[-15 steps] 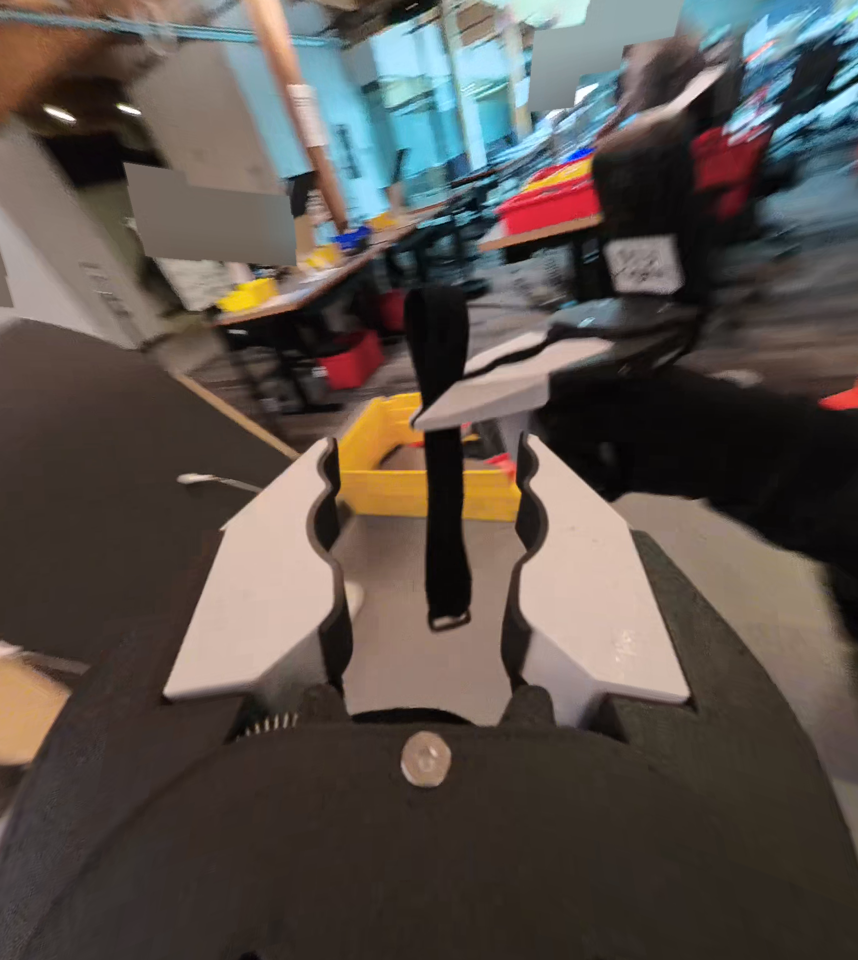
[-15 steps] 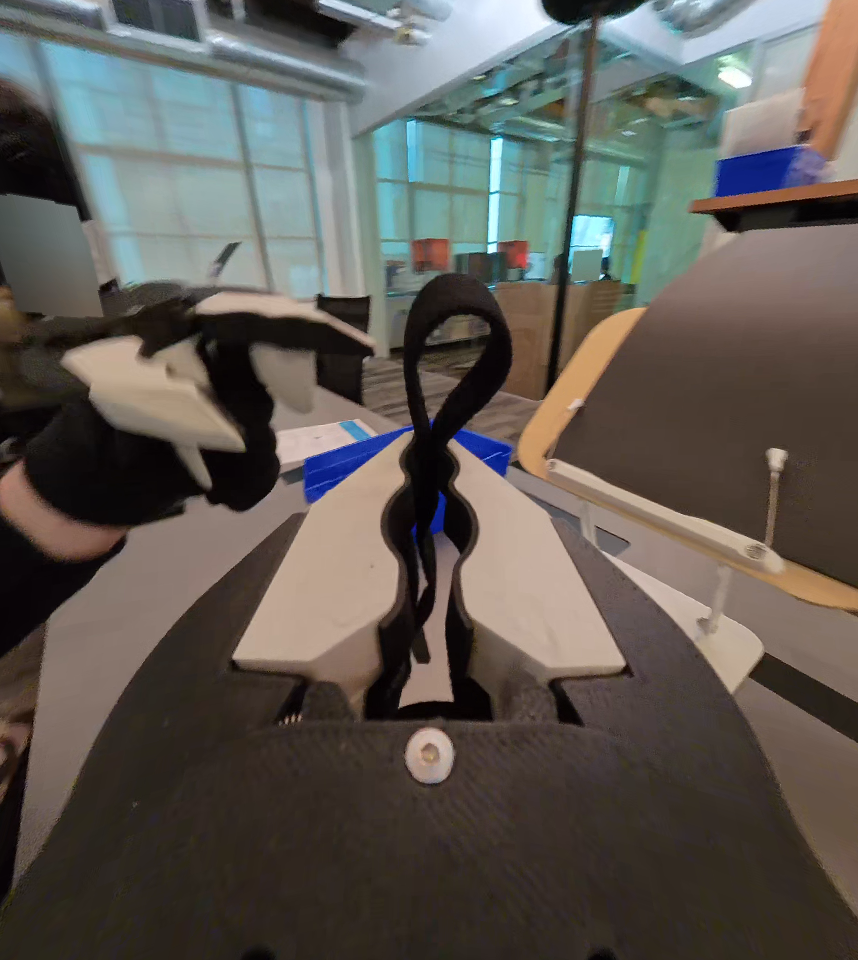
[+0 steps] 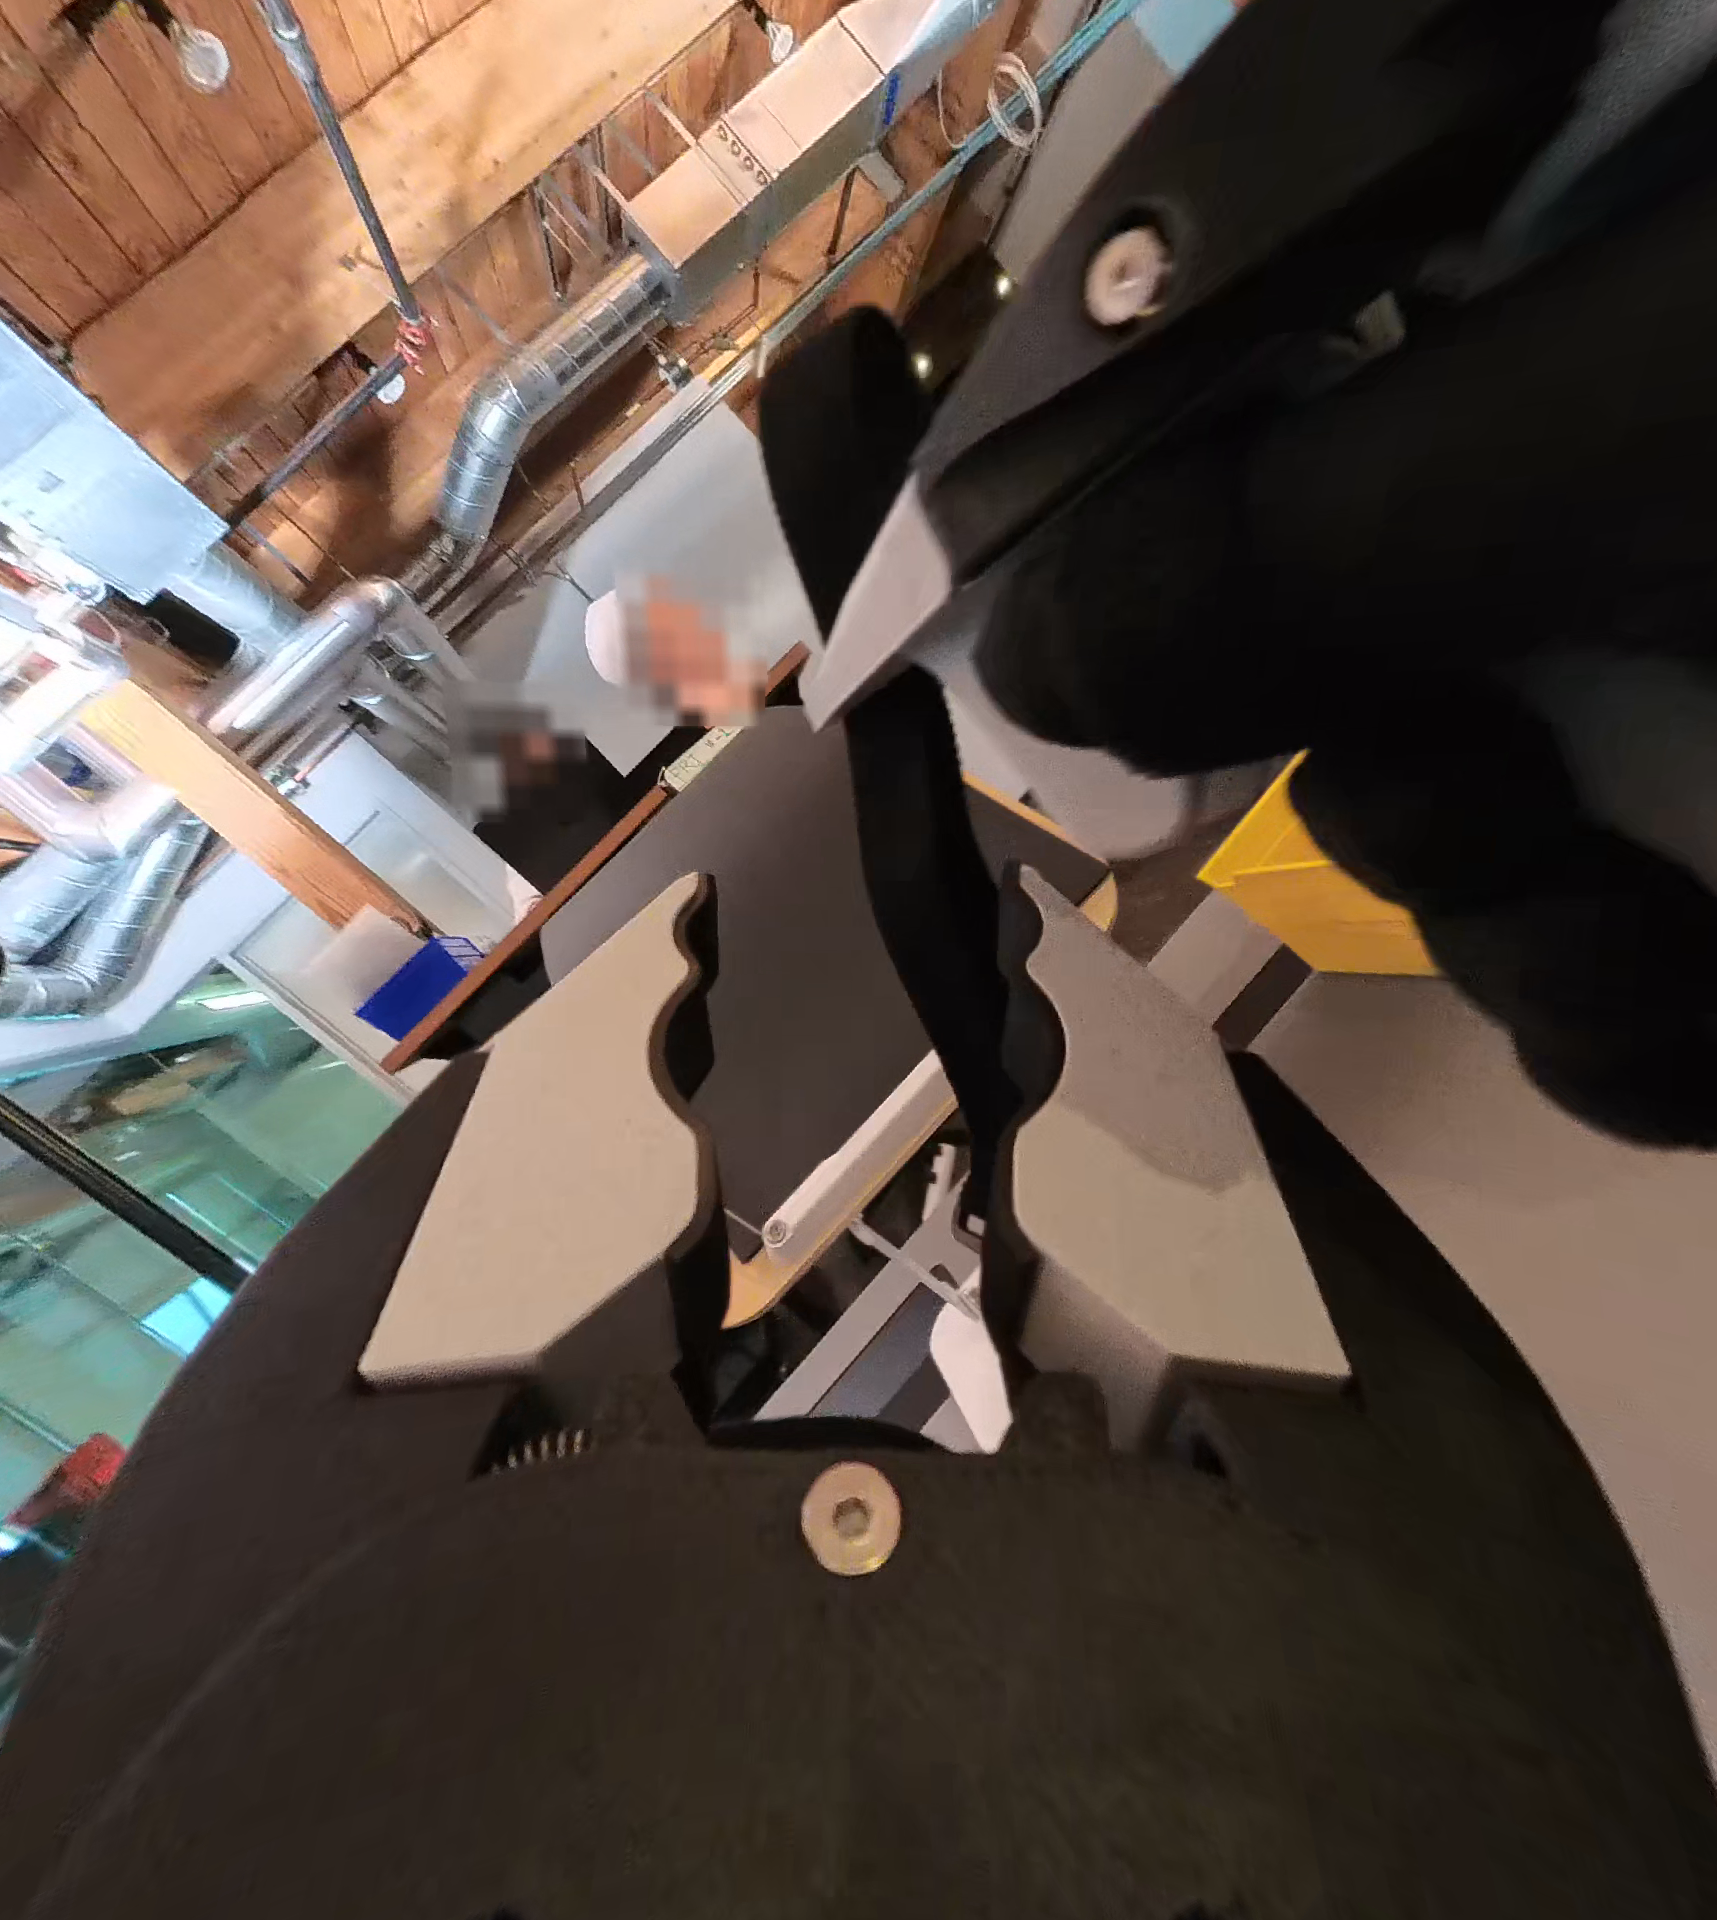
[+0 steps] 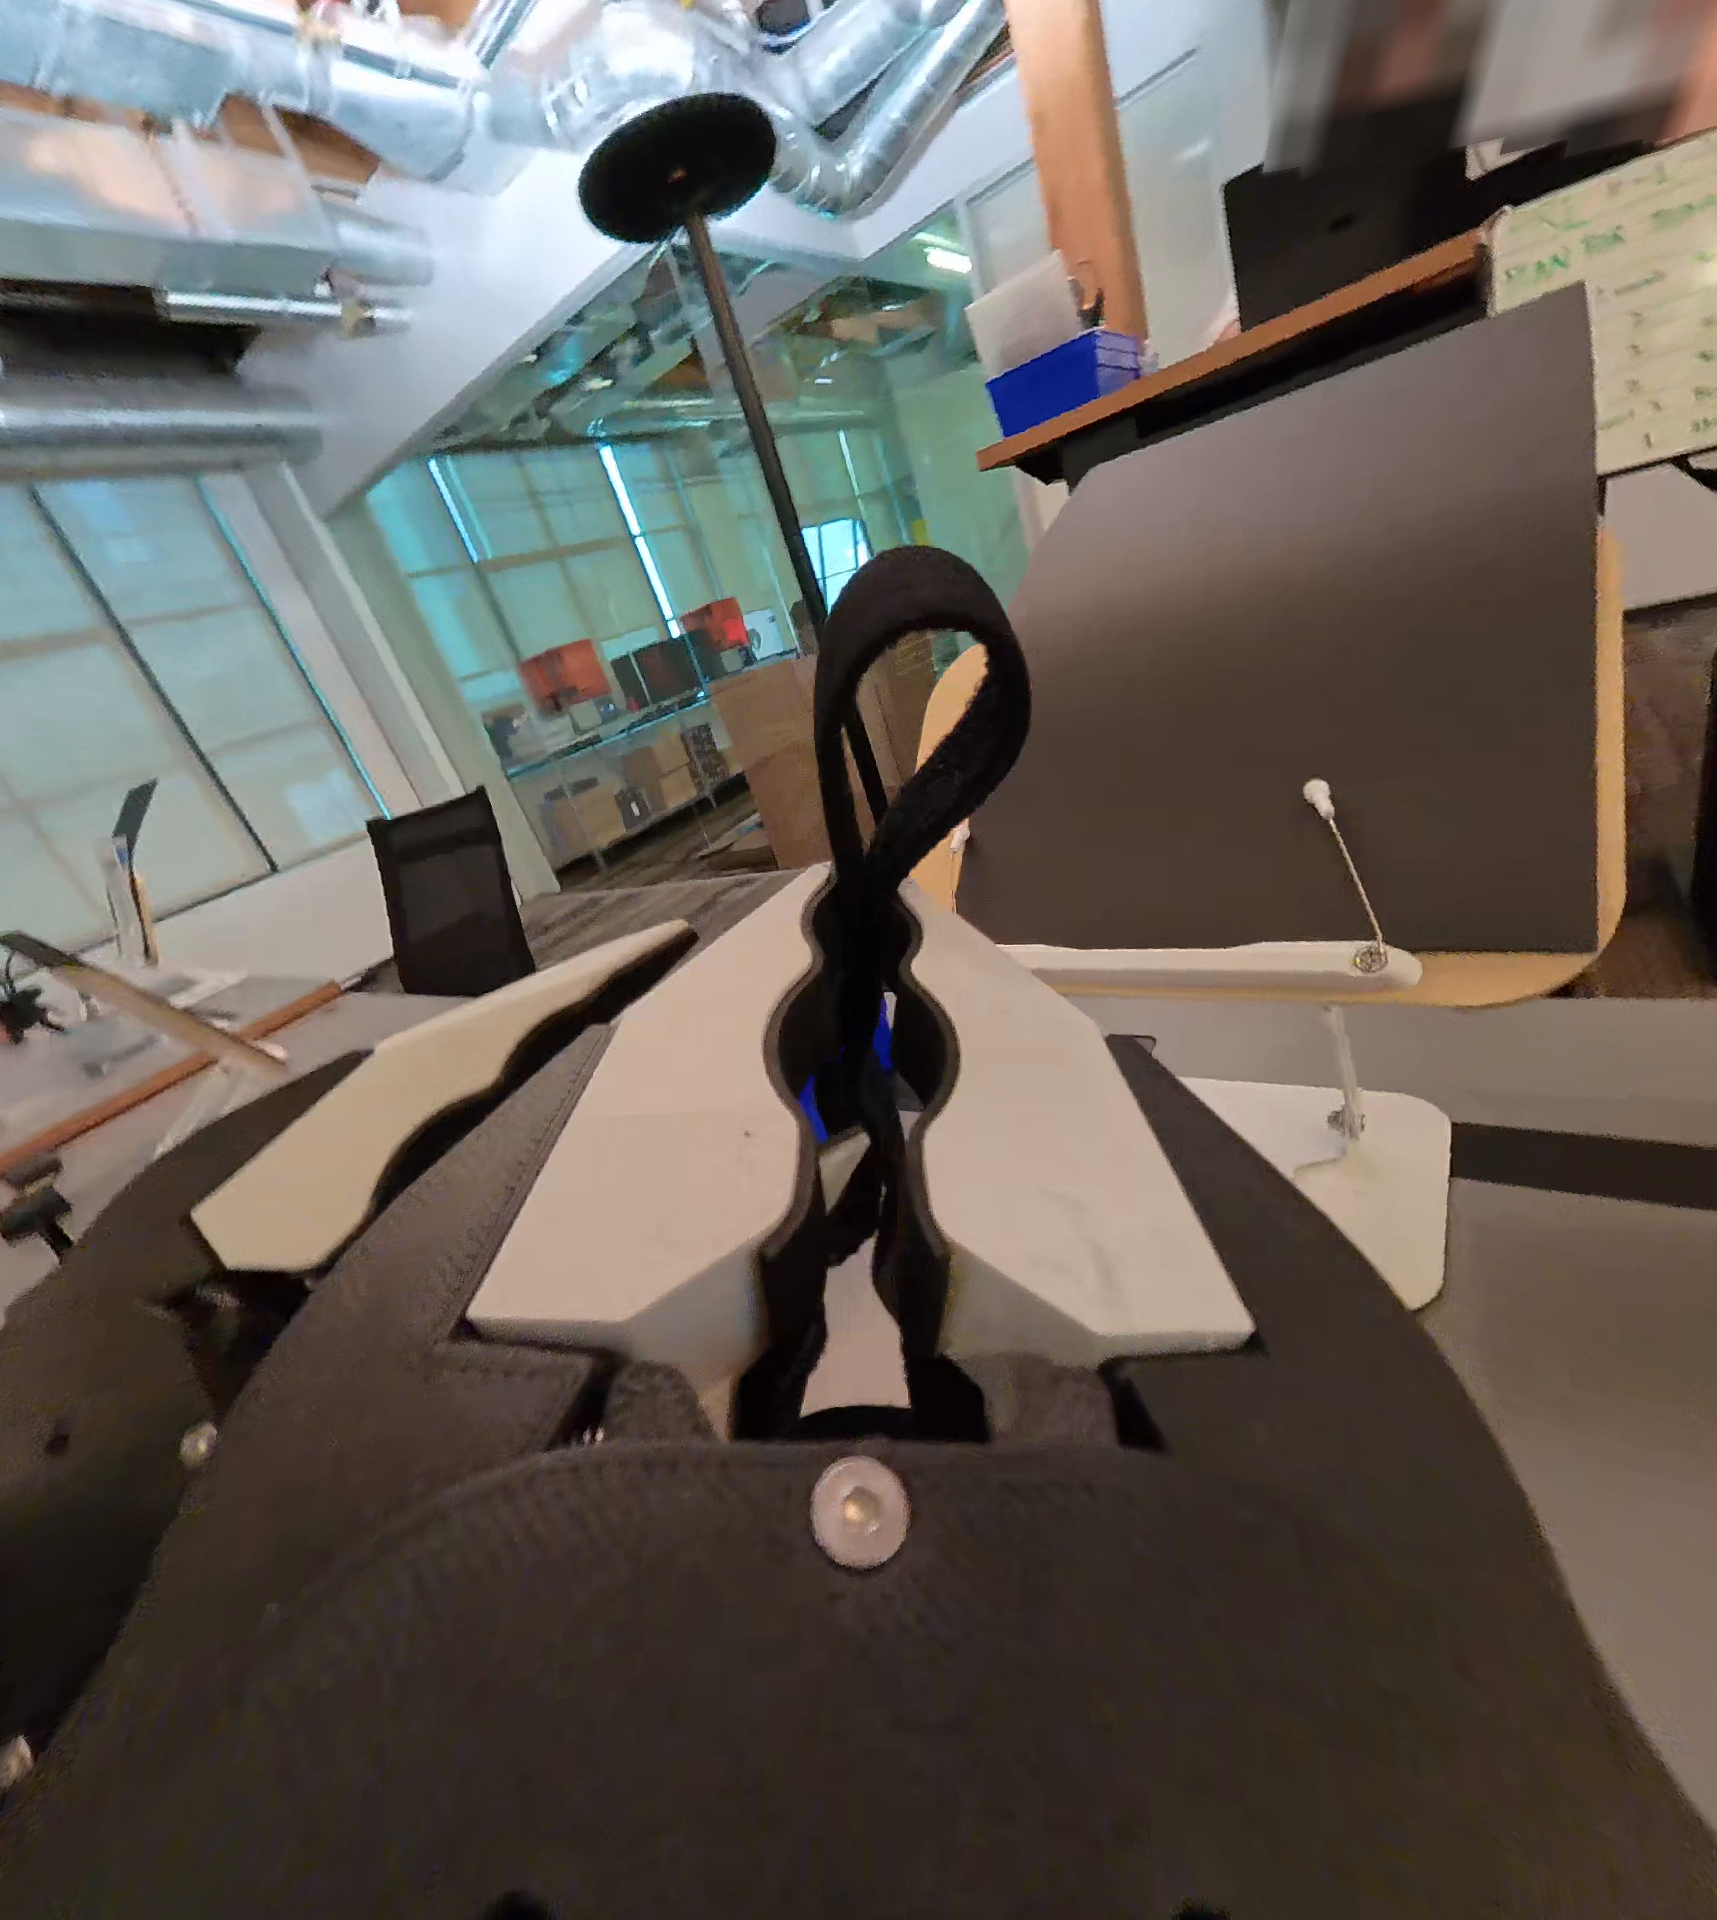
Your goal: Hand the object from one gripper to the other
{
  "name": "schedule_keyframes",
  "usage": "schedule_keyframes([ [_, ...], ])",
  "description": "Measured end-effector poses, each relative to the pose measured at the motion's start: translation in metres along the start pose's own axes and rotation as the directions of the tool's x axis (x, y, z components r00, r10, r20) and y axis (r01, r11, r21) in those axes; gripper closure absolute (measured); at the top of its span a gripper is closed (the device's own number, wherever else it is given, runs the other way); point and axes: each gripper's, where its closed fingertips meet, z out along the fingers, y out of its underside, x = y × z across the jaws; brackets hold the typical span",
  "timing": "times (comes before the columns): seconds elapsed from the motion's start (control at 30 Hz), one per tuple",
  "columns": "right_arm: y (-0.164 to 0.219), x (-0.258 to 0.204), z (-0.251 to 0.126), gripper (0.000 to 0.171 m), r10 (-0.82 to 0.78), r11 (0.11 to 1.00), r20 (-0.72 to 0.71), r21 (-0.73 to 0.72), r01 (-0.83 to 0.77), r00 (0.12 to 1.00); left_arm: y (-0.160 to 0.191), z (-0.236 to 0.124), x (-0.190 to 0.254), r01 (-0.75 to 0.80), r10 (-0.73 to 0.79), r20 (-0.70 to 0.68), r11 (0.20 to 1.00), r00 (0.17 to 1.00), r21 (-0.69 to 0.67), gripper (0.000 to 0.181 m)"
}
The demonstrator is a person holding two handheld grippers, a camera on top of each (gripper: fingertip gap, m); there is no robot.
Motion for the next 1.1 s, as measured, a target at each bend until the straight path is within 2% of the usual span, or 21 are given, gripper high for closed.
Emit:
schedule_keyframes([
  [0.17, 0.002, -0.002, 0.002, 0.17, 0.036, 0.999, -0.019, 0.03, -0.036, 0.999, 0.003, 0.011, 0.013, -0.057, 0.057, 0.02, 0.998, 0.998, -0.017, 0.131],
  [0.23, 0.001, -0.007, 0.002, 0.169, 0.042, 0.998, -0.015, 0.039, -0.041, 0.999, 0.006, 0.015, 0.013, -0.053, 0.054, 0.03, 0.998, 0.998, -0.027, 0.142],
  [0.37, 0.001, -0.006, 0.002, 0.171, 0.053, 0.997, -0.021, 0.049, -0.052, 0.998, 0.007, 0.014, 0.003, -0.04, 0.041, 0.058, 0.999, 0.997, -0.03, 0.179],
  [0.43, 0.001, -0.005, 0.003, 0.167, 0.058, 0.997, -0.007, 0.046, -0.058, 0.998, 0.007, 0.014, 0.002, -0.027, 0.027, 0.028, 0.999, 0.999, -0.029, 0.179],
  [0.47, 0.0, -0.006, 0.003, 0.157, 0.061, 0.997, 0.014, 0.049, -0.062, 0.998, 0.006, 0.012, 0.002, -0.011, 0.011, 0.004, 1.0, 1.0, -0.014, 0.18],
  [0.53, -0.004, -0.015, 0.005, 0.119, 0.056, 0.997, 0.096, 0.038, -0.06, 0.994, 0.006, 0.01, -0.002, 0.08, -0.08, -0.061, 0.997, 0.995, 0.0, 0.18],
  [0.57, -0.01, -0.016, 0.003, 0.11, 0.044, 0.997, 0.123, 0.058, -0.051, 0.991, 0.007, 0.01, -0.003, 0.145, -0.144, -0.124, 0.989, 0.982, -0.005, 0.179],
  [0.6, -0.013, -0.02, 0.002, 0.094, 0.018, 0.998, 0.162, 0.06, -0.028, 0.987, 0.006, 0.009, -0.003, 0.214, -0.209, -0.2, 0.977, 0.957, -0.001, 0.179],
  [0.63, -0.013, -0.031, 0.0, 0.079, 0.0, 0.999, 0.252, 0.032, -0.008, 0.968, 0.004, 0.007, -0.006, 0.295, -0.28, -0.269, 0.955, 0.921, 0.017, 0.179],
  [0.67, -0.012, -0.043, -0.006, 0.081, -0.003, 1.0, 0.356, 0.009, 0.0, 0.934, 0.001, 0.004, -0.008, 0.384, -0.353, -0.353, 0.923, 0.866, 0.017, 0.179],
  [0.73, -0.009, -0.044, -0.016, 0.083, -0.036, 0.999, 0.426, -0.022, 0.05, 0.904, -0.007, -0.004, -0.017, 0.565, -0.484, -0.507, 0.825, 0.713, 0.007, 0.179],
  [0.83, 0.006, -0.049, -0.034, 0.088, -0.002, 0.993, 0.564, -0.099, 0.07, 0.826, -0.026, -0.025, -0.03, 0.739, -0.526, -0.729, 0.673, 0.439, -0.04, 0.18],
  [0.93, 0.017, -0.056, -0.049, 0.097, 0.065, 0.988, 0.676, -0.145, 0.046, 0.734, -0.041, -0.051, -0.032, 0.798, -0.426, -0.882, 0.594, 0.204, -0.102, 0.179],
  [1.03, 0.034, -0.069, -0.058, 0.105, 0.067, 0.983, 0.75, -0.164, 0.087, 0.658, -0.055, -0.075, -0.037, 0.836, -0.298, -0.954, 0.527, 0.016, -0.151, 0.179],
  [1.1, 0.042, -0.076, -0.056, 0.105, 0.06, 0.979, 0.768, -0.169, 0.11, 0.638, -0.058, -0.077, -0.034, 0.834, -0.265, -0.964, 0.533, 0.004, -0.143, 0.179],
])
